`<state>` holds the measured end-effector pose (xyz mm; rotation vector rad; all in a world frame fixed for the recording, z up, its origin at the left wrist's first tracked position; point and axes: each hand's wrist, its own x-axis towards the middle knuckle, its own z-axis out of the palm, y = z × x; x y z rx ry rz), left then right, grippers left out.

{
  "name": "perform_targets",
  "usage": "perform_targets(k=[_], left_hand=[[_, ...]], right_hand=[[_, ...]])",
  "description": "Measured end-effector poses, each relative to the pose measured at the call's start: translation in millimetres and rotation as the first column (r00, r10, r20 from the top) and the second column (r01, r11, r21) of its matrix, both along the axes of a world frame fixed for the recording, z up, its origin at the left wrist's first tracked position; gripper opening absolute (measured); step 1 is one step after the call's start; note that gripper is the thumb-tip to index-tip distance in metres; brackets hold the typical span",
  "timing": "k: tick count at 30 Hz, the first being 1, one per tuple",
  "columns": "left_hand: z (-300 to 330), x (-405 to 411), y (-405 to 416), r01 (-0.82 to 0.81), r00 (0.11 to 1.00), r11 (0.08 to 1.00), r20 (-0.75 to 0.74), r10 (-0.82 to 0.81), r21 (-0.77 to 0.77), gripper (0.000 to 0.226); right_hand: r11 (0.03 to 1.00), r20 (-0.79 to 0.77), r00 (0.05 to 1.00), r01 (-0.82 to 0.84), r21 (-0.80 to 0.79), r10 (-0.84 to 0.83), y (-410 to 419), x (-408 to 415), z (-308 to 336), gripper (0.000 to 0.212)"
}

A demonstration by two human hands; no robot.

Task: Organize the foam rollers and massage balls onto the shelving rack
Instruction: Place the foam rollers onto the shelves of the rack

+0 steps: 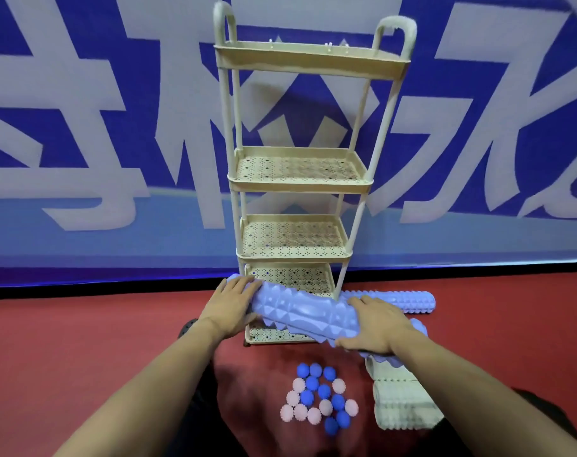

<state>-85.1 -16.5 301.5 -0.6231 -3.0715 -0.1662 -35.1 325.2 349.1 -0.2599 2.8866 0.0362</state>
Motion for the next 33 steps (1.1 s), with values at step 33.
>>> perform_targets(k=[33], left_hand=[[-70.4,-89.9,36.9,-0.499,0.79,0.8,0.556,0.26,0.334,0.063]], right_hand=[[0.982,0.076,0.987,0.151,-0.114,-0.142,-68.2,-162.1,-72.3,0.09]])
